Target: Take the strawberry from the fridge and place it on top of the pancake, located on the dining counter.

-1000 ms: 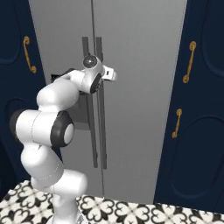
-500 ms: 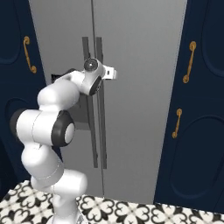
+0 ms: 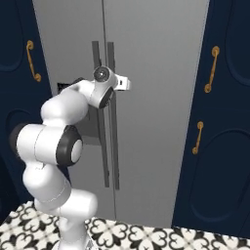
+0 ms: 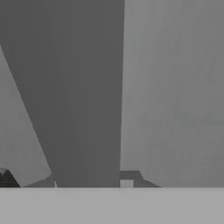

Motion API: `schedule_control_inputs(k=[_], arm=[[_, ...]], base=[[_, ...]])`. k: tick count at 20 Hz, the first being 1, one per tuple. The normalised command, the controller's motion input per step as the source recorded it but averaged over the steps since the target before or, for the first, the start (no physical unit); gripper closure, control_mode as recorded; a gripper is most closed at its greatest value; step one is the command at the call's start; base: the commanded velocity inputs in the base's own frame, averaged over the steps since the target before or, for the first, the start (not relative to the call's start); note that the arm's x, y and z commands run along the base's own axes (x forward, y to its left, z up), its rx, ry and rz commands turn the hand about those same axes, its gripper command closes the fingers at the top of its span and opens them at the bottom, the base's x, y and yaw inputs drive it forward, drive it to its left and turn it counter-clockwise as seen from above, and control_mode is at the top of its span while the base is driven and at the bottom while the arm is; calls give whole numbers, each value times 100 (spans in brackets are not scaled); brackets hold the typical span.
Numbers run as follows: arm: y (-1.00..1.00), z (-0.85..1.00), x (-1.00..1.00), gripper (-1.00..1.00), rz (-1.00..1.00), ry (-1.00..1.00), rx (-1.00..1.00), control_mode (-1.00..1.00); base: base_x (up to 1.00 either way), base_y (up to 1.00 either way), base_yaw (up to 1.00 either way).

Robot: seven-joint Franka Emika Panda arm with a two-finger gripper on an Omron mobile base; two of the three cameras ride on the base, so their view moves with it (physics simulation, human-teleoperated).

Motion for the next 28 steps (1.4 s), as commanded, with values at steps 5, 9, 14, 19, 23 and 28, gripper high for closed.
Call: schedule_control_inputs(k=[5, 9, 14, 19, 23, 28], arm=[[-60, -8, -95, 100, 0, 4, 0, -100], [-94, -4, -100, 100, 0, 1, 0, -100], [-100, 0, -98, 100, 0, 6, 3, -100], [-100, 2, -88, 100, -3, 16, 18, -100], [-100, 0, -80, -100, -3, 16, 22, -100], [-97, 9, -100, -100, -5, 7, 18, -100]], base=[[0, 0, 0], [0, 0, 0], [0, 0, 0], [0, 0, 0], [0, 0, 0], [0, 0, 0]])
